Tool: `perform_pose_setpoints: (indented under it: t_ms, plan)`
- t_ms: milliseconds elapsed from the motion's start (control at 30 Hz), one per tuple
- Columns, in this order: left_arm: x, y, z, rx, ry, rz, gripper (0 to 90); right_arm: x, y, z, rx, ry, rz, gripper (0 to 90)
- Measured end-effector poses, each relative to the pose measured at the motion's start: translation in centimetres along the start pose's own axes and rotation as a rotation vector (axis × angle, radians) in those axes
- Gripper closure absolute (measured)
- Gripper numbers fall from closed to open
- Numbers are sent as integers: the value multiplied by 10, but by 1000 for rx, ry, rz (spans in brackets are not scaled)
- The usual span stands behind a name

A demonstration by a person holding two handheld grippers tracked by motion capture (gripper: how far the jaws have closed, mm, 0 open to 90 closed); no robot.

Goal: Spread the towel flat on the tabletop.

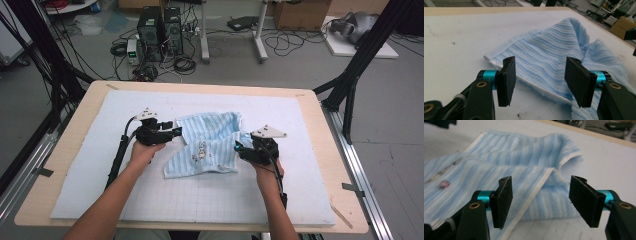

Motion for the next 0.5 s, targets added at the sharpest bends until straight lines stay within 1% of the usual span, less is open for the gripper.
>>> perform_pose_setpoints:
  t_ms: [100,167,200,233,267,300,333,367,400,433,500]
  plan:
    - [-3,2,2,-1,-15,9,421,3,10,-7,-26,49,48,381]
    - [-5,3,3,-4,-22,13,420,8,17,-12,-20,72,98,381]
    - [-6,3,4,1,-22,13,419,10,20,-14,-17,86,115,388]
    - [-7,4,4,5,-22,16,419,13,23,-17,-11,109,136,412]
    - [-7,4,4,8,-23,18,419,16,25,-19,-13,132,149,455]
    - [-8,4,4,9,-20,18,418,19,28,-22,-29,158,156,497]
    - [-9,5,4,10,-19,20,418,22,29,-25,-31,188,155,548]
    - [-9,5,5,13,-17,19,418,25,30,-27,-34,217,164,612]
    - [-10,5,5,17,-18,20,417,27,30,-29,-37,234,177,654]
    - [-10,5,5,21,-16,20,417,26,30,-30,-36,225,179,744]
    - [-11,5,5,22,-14,22,416,23,29,-30,-40,228,187,838]
Point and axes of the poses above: each handheld gripper's, and its own axes: x roughly forward along the jaws, z roughly out of its top, y roughly to its left, the point moved 2 cm from there along x, roughly forward along the jaws, and after that the axes turned 11 degrees about z, right-handed, at the moved point
